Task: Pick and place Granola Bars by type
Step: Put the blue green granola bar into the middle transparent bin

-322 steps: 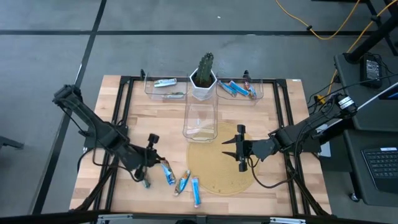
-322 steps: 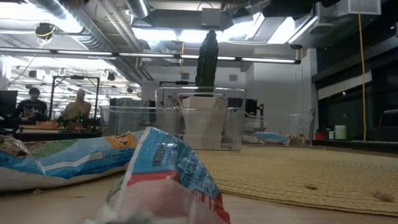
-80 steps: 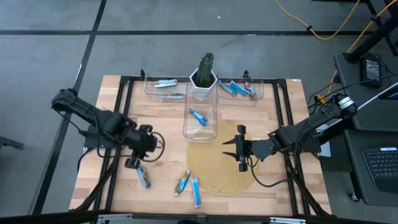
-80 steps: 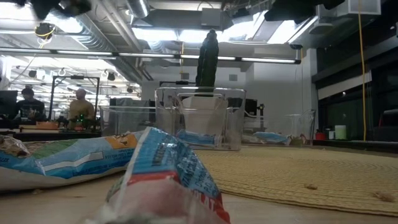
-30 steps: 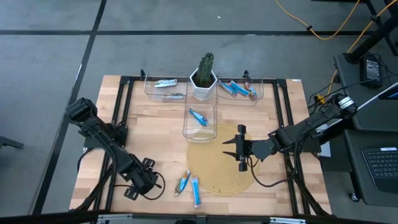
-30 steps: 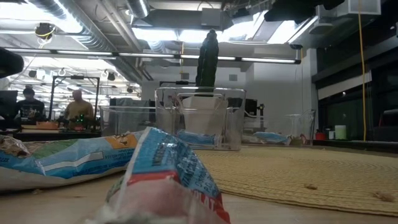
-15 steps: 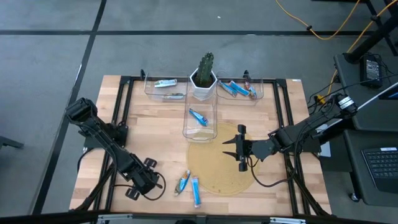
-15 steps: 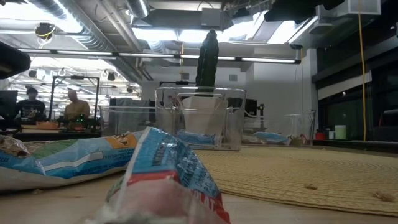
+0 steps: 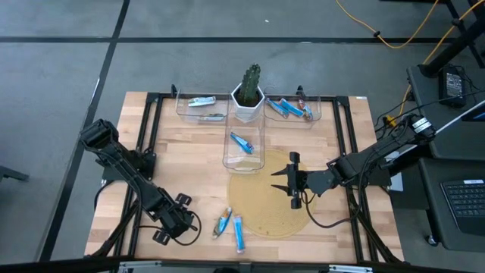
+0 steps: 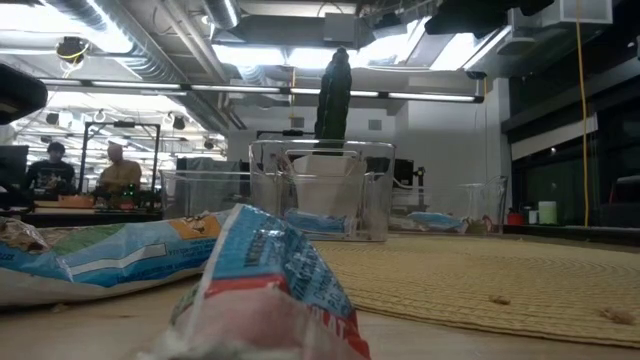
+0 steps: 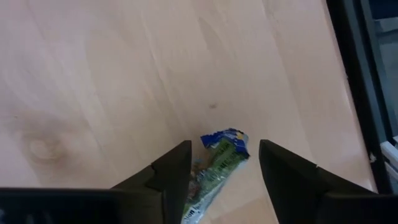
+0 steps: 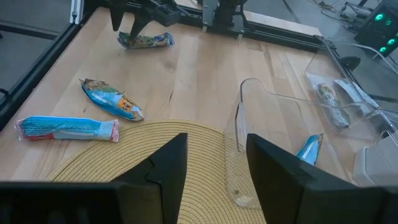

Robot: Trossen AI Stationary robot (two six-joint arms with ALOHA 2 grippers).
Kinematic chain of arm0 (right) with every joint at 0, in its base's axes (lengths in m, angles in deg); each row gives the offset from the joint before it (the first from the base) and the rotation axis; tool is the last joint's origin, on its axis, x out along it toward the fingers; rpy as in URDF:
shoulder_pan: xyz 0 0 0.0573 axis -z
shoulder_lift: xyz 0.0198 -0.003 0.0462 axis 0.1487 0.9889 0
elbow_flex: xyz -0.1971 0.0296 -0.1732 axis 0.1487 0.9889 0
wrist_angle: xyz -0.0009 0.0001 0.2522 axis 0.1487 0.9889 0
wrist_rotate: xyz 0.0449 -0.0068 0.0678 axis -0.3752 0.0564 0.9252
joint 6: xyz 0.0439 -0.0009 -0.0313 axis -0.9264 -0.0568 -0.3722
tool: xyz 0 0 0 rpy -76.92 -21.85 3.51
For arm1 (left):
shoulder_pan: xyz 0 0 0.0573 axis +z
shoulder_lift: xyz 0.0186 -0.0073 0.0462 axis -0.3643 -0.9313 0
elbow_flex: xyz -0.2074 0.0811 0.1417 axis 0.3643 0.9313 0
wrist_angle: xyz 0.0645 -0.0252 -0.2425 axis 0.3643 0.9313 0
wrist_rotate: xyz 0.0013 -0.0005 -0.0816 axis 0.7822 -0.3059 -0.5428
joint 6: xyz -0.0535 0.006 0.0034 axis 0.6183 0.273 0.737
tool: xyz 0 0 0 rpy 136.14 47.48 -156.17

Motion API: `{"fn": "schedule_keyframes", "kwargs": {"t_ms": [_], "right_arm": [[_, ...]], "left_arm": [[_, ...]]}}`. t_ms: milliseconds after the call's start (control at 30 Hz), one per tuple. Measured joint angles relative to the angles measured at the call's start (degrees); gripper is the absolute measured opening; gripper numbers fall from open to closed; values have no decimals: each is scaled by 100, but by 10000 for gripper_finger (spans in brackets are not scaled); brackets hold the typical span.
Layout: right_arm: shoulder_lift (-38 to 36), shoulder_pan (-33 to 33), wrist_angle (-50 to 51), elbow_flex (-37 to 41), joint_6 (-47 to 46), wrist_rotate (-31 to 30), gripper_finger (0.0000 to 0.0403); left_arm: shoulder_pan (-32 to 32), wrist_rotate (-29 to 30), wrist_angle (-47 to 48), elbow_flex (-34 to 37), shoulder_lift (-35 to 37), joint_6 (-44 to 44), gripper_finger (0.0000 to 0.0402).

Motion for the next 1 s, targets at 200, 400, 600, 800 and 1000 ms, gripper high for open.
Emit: {"fn": "schedule_keyframes", "kwargs": {"t_ms": [200, 400, 600, 800, 1000], "right_arm": [[-1, 0, 0, 0, -2, 2, 168], [0, 0, 1, 2, -2, 2, 168], [0, 0, 0, 0, -2, 2, 168], [0, 0, 2, 0, -2, 2, 168], [0, 0, 0, 0, -2, 2, 168]], "left_arm": [[-27, 70, 14, 9, -185, -32, 208], [-39, -31, -44, 13, -417, -66, 219], [-22, -31, -48, 13, -433, -66, 196], [-22, -64, -46, 13, -433, -81, 128], [-15, -77, -46, 13, -372, -232, 43]]}}
